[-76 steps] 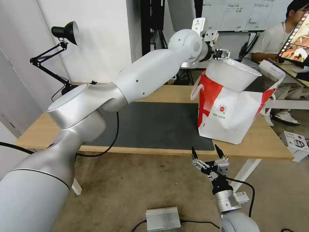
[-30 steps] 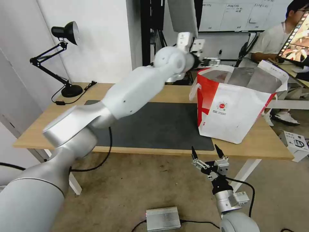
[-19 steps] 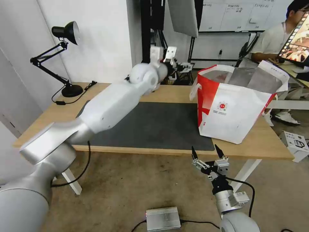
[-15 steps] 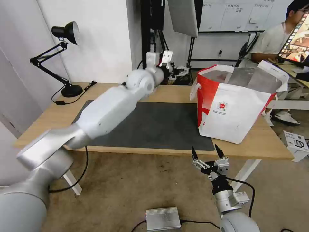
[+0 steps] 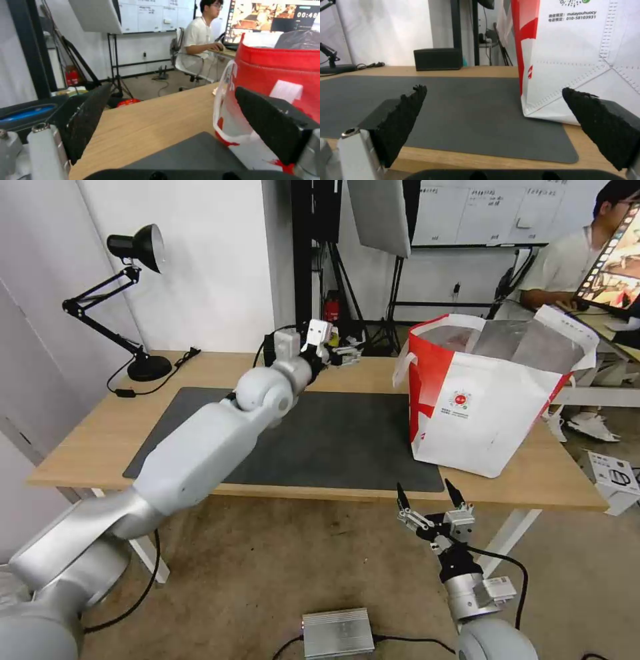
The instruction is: Pick up the trash from the table and place it into the takeout bag.
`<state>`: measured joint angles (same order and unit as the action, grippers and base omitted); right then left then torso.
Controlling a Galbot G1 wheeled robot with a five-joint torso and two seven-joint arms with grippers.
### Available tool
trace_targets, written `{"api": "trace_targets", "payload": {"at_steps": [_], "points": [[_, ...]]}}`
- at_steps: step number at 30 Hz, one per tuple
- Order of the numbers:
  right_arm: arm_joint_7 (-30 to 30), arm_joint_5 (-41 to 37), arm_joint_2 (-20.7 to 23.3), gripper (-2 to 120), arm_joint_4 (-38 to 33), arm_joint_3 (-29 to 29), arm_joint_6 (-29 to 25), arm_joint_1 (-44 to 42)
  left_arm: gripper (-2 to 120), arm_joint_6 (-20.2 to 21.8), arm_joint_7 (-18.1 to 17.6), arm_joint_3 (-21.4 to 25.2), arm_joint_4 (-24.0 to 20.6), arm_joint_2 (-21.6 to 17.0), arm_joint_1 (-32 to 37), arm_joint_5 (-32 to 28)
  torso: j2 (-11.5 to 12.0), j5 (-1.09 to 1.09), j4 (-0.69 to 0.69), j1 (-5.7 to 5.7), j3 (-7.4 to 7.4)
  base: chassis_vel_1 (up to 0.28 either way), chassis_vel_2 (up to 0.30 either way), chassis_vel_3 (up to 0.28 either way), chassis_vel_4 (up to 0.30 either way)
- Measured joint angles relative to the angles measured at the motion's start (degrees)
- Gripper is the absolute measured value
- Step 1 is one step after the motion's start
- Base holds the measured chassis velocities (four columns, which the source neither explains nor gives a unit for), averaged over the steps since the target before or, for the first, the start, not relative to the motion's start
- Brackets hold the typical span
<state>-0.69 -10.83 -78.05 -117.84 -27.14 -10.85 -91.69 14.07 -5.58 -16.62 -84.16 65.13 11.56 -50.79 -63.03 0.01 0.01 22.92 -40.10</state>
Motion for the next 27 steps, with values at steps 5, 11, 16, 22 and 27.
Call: {"api": "trace_targets", "payload": {"at_steps": [5,11,16,22,27], "points": [[0.0,0.0,0.0,100,0.0,0.0,0.0,0.0,100,0.3,0.0,3.9,-4.5,-3.3,4.7,1.8,0.0,-0.01,-0.01,0.0,0.01,0.0,0.0,0.0,0.0],[0.0,0.0,0.0,100,0.0,0.0,0.0,0.0,100,1.2,0.3,12.4,-10.9,-8.6,15.8,3.9,0.0,0.03,-0.01,0.0,0.0,0.0,0.0,0.0,0.0],[0.0,0.0,0.0,100,0.0,0.0,0.0,0.0,100,1.2,1.2,19.2,-15.3,-11.6,24.2,5.1,0.0,0.01,-0.02,-0.01,0.01,0.0,0.0,0.0,0.0],[0.0,0.0,0.0,100,0.0,0.0,0.0,0.0,100,0.4,0.6,23.8,-19.8,-12.4,31.4,7.2,0.0,-0.01,-0.01,-0.01,0.01,0.0,0.0,0.0,0.0],[0.0,0.0,0.0,100,0.0,0.0,0.0,0.0,100,0.0,-0.5,25.9,-22.3,-11.5,35.9,8.9,0.0,0.0,0.0,-0.01,0.0,0.0,0.0,0.0,0.0]]}}
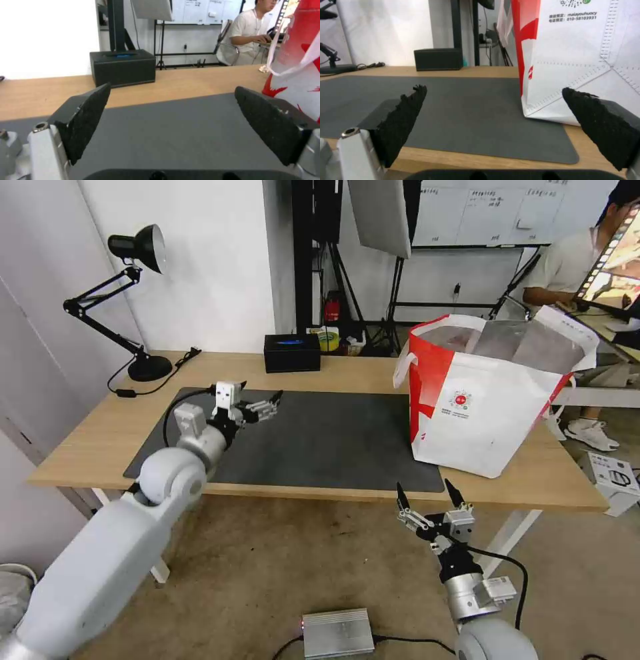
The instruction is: Pick up the trash from the table and place it into the takeout bag.
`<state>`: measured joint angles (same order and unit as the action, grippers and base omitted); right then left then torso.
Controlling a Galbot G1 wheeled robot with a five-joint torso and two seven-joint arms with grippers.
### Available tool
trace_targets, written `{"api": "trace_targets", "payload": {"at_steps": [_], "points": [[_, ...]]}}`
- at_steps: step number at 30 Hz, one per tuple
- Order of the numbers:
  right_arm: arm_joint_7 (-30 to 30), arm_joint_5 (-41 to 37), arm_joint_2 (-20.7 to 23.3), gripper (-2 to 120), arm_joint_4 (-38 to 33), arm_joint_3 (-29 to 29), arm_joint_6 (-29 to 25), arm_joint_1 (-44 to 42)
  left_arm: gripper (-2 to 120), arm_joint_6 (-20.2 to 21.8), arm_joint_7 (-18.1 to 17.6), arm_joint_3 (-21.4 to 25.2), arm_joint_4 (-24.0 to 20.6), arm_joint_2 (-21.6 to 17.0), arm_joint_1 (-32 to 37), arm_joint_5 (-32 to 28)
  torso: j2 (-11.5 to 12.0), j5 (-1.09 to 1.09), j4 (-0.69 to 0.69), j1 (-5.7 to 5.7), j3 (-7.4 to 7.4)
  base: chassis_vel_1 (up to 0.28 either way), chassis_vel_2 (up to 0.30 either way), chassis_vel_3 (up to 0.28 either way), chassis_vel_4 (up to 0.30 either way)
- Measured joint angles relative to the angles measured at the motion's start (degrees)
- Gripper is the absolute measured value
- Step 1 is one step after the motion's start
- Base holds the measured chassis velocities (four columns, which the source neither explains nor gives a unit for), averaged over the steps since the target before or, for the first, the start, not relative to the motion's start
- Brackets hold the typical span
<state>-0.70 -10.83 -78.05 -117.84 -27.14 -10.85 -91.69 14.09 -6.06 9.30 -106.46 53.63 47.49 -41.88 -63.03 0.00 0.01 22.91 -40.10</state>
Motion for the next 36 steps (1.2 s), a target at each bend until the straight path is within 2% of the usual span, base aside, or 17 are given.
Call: {"api": "trace_targets", "payload": {"at_steps": [7,10,12,14,16,18,20,22,28,36], "points": [[0.0,0.0,0.0,100,0.0,0.0,0.0,0.0,100,-0.8,0.5,6.2,-3.9,1.8,9.0,4.0,0.0,0.0,0.0,0.0,0.0,0.0,0.0,0.0,0.0],[0.0,0.0,0.0,100,0.0,0.0,0.0,0.0,100,-2.1,2.9,11.1,-6.2,2.5,15.2,7.0,0.0,0.0,-0.01,0.0,0.0,0.0,0.0,0.0,0.0],[0.0,0.0,0.0,100,0.0,0.0,0.0,0.0,100,-2.4,3.1,11.9,-6.7,2.6,16.1,7.3,0.0,0.0,-0.01,0.0,0.0,0.0,0.0,0.0,0.0],[0.0,0.0,0.0,100,0.0,0.0,0.0,0.0,100,-3.1,3.7,15.4,-8.6,3.4,20.2,8.4,0.0,0.0,-0.01,0.0,0.0,0.0,0.0,0.0,0.0],[0.0,0.0,0.0,100,0.0,0.0,0.0,0.0,100,-3.2,3.8,16.2,-9.1,3.7,21.3,8.7,0.0,-0.01,-0.01,0.0,0.0,0.0,0.0,0.0,0.0],[0.0,0.0,0.0,100,0.0,0.0,0.0,0.0,100,-3.9,4.7,19.0,-11.2,5.3,25.5,10.7,0.0,0.0,-0.01,0.0,0.01,0.0,0.0,0.0,0.0],[0.0,0.0,0.0,100,0.0,0.0,0.0,0.0,100,-4.1,4.9,19.6,-11.6,5.7,26.4,11.1,0.0,-0.01,-0.01,0.0,0.01,0.0,0.0,0.0,0.0],[0.0,0.0,0.0,100,0.0,0.0,0.0,0.0,100,-5.1,5.7,21.8,-13.1,8.0,30.1,13.1,0.0,0.0,-0.01,0.0,0.01,0.0,0.0,0.0,0.0],[0.0,0.0,0.0,100,0.0,0.0,0.0,0.0,100,-7.7,6.9,23.9,-14.3,11.7,35.0,16.5,0.0,-0.01,-0.01,0.0,0.0,0.0,0.0,0.0,0.0],[0.0,0.0,0.0,100,0.0,0.0,0.0,0.0,100,-9.9,7.8,25.2,-14.8,13.0,37.7,17.3,0.0,-0.01,0.0,0.01,0.0,0.0,0.0,0.0,0.0]]}}
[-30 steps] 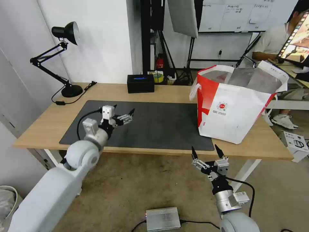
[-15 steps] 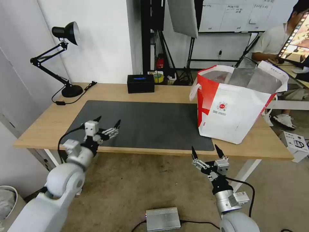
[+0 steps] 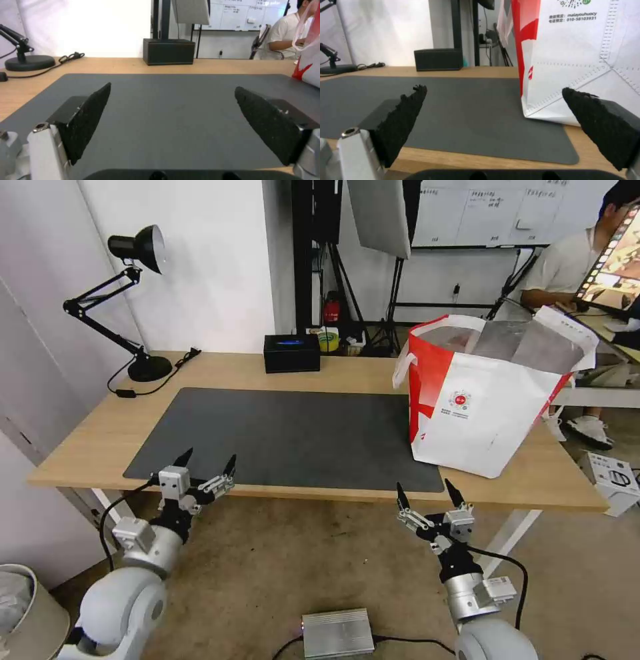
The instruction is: Pick up the trash from the table and place it into the takeout bag.
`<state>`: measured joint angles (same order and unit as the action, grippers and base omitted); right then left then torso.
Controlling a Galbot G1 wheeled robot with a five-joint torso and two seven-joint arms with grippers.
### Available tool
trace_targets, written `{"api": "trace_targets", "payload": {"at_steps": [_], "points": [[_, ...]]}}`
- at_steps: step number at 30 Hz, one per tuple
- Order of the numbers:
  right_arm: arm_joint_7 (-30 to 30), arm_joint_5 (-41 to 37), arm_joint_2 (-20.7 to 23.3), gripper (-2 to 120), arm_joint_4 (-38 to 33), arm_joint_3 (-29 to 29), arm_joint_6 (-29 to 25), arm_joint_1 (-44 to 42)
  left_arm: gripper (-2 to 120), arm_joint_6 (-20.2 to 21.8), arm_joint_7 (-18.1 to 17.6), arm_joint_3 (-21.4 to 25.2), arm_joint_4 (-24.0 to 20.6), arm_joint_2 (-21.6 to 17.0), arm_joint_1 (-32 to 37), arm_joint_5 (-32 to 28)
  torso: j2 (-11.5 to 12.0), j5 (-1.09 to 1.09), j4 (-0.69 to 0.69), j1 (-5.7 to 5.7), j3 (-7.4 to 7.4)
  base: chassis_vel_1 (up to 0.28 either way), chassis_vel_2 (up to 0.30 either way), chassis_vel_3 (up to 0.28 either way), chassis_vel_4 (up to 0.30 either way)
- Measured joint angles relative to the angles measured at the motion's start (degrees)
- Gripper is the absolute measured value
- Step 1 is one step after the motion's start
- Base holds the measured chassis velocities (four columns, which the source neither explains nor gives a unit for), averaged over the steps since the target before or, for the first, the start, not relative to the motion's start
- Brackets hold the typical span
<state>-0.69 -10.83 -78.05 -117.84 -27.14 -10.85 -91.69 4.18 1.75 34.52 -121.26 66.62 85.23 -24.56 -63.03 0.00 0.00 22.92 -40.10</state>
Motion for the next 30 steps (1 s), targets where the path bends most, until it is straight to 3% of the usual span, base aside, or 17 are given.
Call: {"api": "trace_targets", "payload": {"at_steps": [7,30], "points": [[0.0,0.0,0.0,100,0.0,0.0,0.0,0.0,100,-2.0,1.5,1.9,-0.3,-0.6,2.1,-0.3,0.0,0.0,0.0,0.0,0.0,0.0,0.0,0.0,0.0],[0.0,0.0,0.0,100,0.0,0.0,0.0,0.0,100,-3.3,1.7,0.7,0.6,0.6,2.6,0.6,0.0,0.0,0.0,0.0,0.0,0.0,0.0,0.0,0.0]]}}
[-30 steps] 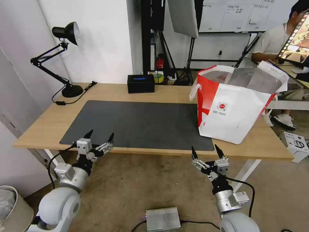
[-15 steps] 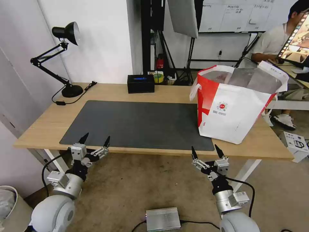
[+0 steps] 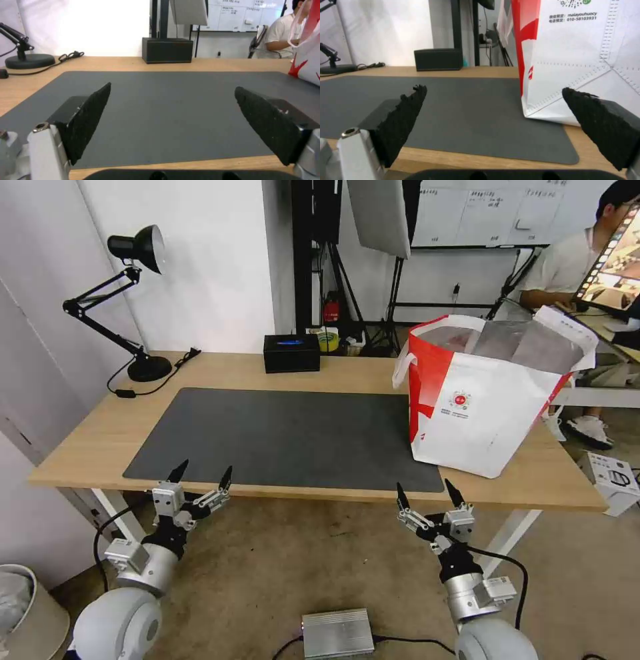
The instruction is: Pick up the trash from the table and place it into the takeout bag.
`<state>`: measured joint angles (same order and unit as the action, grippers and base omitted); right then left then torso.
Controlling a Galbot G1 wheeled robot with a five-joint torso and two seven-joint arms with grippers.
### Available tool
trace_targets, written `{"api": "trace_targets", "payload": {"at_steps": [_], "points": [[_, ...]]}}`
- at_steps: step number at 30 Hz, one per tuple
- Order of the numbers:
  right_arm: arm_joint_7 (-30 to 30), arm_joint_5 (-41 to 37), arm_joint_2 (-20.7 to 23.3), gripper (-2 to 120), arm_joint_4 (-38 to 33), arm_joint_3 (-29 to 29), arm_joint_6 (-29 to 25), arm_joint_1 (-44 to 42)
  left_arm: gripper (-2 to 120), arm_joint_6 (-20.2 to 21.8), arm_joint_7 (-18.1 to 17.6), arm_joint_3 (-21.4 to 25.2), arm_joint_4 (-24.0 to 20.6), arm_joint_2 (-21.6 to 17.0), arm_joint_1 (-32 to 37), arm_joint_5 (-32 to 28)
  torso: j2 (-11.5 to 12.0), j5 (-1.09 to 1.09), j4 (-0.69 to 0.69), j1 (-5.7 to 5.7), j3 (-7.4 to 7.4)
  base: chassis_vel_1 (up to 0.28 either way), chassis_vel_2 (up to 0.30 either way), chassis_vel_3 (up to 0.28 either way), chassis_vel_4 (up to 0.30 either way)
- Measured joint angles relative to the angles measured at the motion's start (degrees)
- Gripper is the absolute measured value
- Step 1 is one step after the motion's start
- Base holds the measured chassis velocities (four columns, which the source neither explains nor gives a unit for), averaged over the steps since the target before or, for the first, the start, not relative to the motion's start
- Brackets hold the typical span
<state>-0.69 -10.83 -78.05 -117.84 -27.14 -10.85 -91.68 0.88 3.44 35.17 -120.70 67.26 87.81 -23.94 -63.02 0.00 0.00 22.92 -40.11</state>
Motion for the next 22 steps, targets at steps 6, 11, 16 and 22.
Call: {"api": "trace_targets", "payload": {"at_steps": [6,11,16,22], "points": [[0.0,0.0,0.0,100,0.0,0.0,0.0,0.0,100,0.0,0.0,0.0,0.0,0.0,0.0,0.0,0.0,0.0,0.0,0.0,0.0,0.0,0.0,0.0,0.0],[0.0,0.0,0.0,100,0.0,0.0,0.0,0.0,100,0.1,0.0,0.0,0.0,0.0,0.0,0.0,0.0,0.0,0.0,0.0,0.0,0.0,0.0,0.0,0.0],[0.0,0.0,0.0,100,0.0,0.0,0.0,0.0,100,0.1,0.0,-0.1,0.0,-0.1,0.0,0.0,0.0,0.0,0.0,0.0,0.0,0.0,0.0,0.0,0.0],[0.0,0.0,0.0,100,0.0,0.0,0.0,0.0,100,0.1,0.0,-0.1,0.0,-0.1,0.0,0.0,0.0,0.0,0.0,0.0,0.0,0.0,0.0,0.0,0.0]]}}
